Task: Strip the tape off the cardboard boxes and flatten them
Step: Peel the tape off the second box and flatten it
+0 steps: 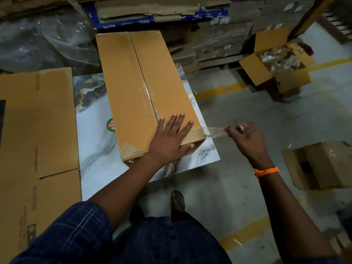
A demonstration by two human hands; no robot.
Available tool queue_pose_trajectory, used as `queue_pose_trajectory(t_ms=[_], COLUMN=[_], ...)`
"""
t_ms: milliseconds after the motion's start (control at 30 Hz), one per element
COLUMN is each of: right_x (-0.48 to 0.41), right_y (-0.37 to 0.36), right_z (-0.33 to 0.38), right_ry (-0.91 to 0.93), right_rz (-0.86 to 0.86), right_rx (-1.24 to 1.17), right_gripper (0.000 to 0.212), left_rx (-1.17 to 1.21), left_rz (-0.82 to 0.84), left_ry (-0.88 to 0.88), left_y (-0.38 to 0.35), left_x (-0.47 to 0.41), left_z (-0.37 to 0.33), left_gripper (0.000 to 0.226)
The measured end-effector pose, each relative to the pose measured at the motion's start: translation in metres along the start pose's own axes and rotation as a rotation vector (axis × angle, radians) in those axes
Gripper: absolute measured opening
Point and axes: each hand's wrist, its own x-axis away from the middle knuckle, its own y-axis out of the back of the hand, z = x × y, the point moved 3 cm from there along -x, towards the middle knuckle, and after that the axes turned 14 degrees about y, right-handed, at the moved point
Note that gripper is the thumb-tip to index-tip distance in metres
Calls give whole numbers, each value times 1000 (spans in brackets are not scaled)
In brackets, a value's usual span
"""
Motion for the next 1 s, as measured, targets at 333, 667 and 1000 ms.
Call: queue_pose_trajectory(t_ms=[333,667,1000], right_x=[-8,-62,-72], right_y=[-46,9,-112], right_z=[-69,-94,40], right_ry=[-297,-330,-58], right_rz=[-436,-390,-47], right_rx=[-138,-578,-490], right_gripper=[46,11,27], left_rx=[-44,-19,1639], left_rz=[-95,-112,74], left_ry=[4,38,614], left_y=[-5,0,53], left_x=[6,5,8], left_z=[0,0,-34], left_gripper=[72,76,51])
